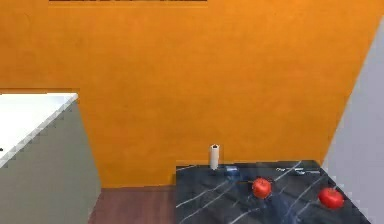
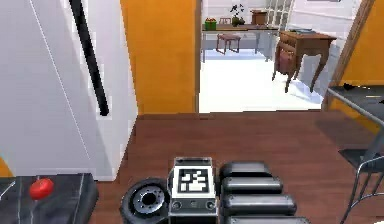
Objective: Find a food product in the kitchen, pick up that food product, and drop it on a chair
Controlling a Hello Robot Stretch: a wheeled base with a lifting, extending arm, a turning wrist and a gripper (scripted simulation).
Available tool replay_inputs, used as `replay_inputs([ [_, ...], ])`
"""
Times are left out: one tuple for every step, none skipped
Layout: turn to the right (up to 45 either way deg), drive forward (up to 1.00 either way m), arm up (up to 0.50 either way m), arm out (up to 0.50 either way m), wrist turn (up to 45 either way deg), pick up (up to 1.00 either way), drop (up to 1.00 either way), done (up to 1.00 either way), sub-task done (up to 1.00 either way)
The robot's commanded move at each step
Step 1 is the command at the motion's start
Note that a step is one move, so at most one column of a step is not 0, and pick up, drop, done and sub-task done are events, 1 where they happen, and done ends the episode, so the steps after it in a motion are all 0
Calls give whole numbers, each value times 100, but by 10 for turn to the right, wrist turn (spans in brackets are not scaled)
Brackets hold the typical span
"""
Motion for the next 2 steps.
replay_inputs([
  [450, 0, 0, 0, 0, 0, 0, 0, 0],
  [180, 0, 0, 0, 0, 0, 0, 0, 0],
])
